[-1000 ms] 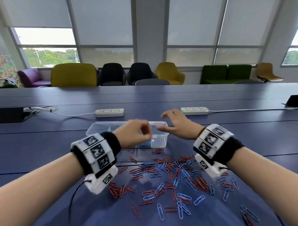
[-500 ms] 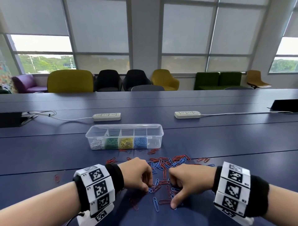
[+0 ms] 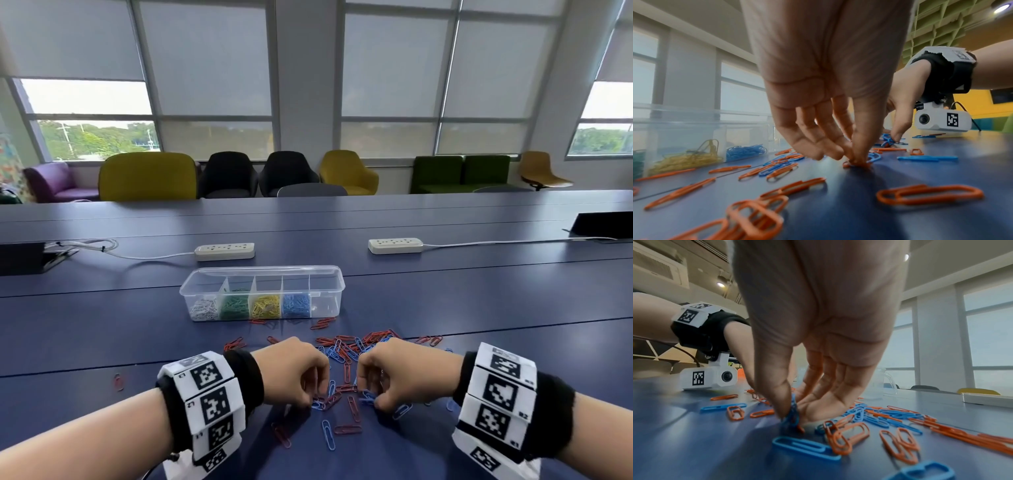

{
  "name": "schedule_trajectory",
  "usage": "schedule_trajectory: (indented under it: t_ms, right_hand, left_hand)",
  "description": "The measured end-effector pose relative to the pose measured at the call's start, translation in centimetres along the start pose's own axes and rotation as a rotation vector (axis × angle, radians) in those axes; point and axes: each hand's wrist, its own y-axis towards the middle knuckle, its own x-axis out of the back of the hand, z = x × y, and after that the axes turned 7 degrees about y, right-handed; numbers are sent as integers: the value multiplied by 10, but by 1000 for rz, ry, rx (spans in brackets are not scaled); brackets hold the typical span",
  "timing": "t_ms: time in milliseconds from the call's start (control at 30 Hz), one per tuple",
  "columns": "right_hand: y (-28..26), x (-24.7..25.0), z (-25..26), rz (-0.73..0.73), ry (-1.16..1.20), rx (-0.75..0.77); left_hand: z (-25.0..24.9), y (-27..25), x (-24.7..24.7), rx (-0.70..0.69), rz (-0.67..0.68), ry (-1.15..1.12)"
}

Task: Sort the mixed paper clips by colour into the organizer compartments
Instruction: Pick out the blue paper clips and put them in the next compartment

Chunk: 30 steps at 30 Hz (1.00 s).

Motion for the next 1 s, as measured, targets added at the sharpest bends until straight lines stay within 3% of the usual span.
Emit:
schedule_trajectory:
  t_ms: [133, 233, 367, 433, 500, 567, 667, 833, 1000]
  right_hand:
    - [-3, 6, -5, -42, 94, -15]
    - [-8, 11, -10, -38, 222, -11]
    - [-12, 14, -13, -19, 202, -45]
    - [-9, 13, -13, -3, 171, -66]
    - [-4, 8, -10, 16, 103, -98]
    - [1, 3, -9, 39, -9, -109]
    - [6, 0, -9, 43, -76, -93]
    - [8, 0, -10, 78, -116, -96]
    - [6, 14, -14, -65, -19, -130]
  left_hand:
    - [0, 0, -1, 5, 86, -18]
    - [6, 0, 7, 69, 27, -138]
    - [-1, 0, 20, 222, -18, -859]
    - [-7, 0, 20, 283, 21, -1020]
    - [-16, 2, 16, 288, 113, -873]
    - [-25, 5, 12, 236, 212, -574]
    - [-31, 6, 3, 80, 280, -204]
    - [-33, -2, -1, -100, 215, 65]
    - [-31, 1, -4, -24, 225, 215]
